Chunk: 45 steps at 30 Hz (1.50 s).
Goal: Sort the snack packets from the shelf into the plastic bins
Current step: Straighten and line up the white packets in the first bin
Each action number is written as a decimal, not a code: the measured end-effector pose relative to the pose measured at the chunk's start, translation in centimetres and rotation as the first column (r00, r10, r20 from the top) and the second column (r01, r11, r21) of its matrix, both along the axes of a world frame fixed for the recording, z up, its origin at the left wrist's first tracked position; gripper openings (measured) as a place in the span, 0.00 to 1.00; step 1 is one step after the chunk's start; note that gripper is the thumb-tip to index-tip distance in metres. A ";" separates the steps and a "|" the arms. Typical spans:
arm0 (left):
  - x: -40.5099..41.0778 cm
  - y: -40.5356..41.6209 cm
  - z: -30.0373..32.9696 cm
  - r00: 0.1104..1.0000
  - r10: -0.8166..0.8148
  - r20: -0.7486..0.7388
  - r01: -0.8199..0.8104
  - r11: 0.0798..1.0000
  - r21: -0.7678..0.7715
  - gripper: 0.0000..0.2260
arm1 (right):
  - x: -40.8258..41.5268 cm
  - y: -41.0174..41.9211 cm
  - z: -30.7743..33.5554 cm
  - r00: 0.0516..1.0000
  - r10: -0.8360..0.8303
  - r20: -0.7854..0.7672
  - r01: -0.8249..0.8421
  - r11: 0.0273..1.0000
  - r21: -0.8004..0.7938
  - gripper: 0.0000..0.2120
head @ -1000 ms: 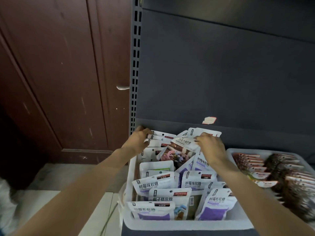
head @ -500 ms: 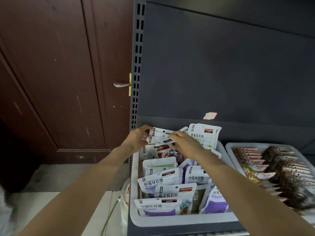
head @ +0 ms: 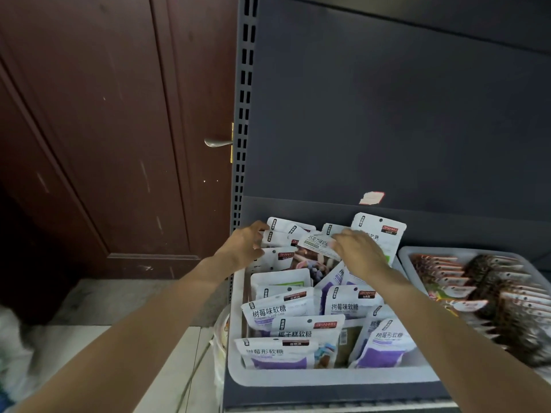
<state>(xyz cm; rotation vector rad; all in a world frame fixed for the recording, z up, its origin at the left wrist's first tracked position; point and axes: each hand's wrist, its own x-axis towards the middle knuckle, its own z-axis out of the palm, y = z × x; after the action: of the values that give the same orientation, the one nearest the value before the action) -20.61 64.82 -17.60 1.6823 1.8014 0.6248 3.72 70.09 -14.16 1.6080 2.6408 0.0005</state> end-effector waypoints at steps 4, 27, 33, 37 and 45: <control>0.0 0.2 -0.2 0.998 0.011 -0.063 -0.011 1.000 0.007 0.24 | -0.8 0.2 1.5 0.945 -0.154 -0.290 0.150 0.988 -0.036 0.13; 0.7 -0.5 1.7 0.991 0.118 -0.068 -0.115 0.993 0.040 0.08 | -1.4 -2.0 6.6 0.847 -0.315 -0.428 0.341 0.940 -0.019 0.04; 2.6 -1.3 4.5 0.953 -0.080 0.291 0.042 0.990 0.133 0.15 | -3.7 -2.6 6.3 0.638 -0.411 -0.651 0.235 0.909 -0.343 0.06; 4.1 -1.3 6.2 0.908 -0.193 0.372 0.169 0.981 0.096 0.31 | -5.2 -2.8 6.3 0.525 -0.426 -0.737 0.162 0.900 -0.405 0.07; 3.3 -1.2 6.5 0.953 0.001 0.304 -0.070 0.973 0.218 0.09 | -4.4 -2.3 5.8 0.533 -0.377 -0.757 -0.021 0.889 -0.457 0.14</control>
<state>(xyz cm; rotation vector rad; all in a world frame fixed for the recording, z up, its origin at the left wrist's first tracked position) -17.29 63.58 -11.10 1.5955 1.5904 1.0781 -0.66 67.76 -8.35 2.0179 2.6204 -1.6417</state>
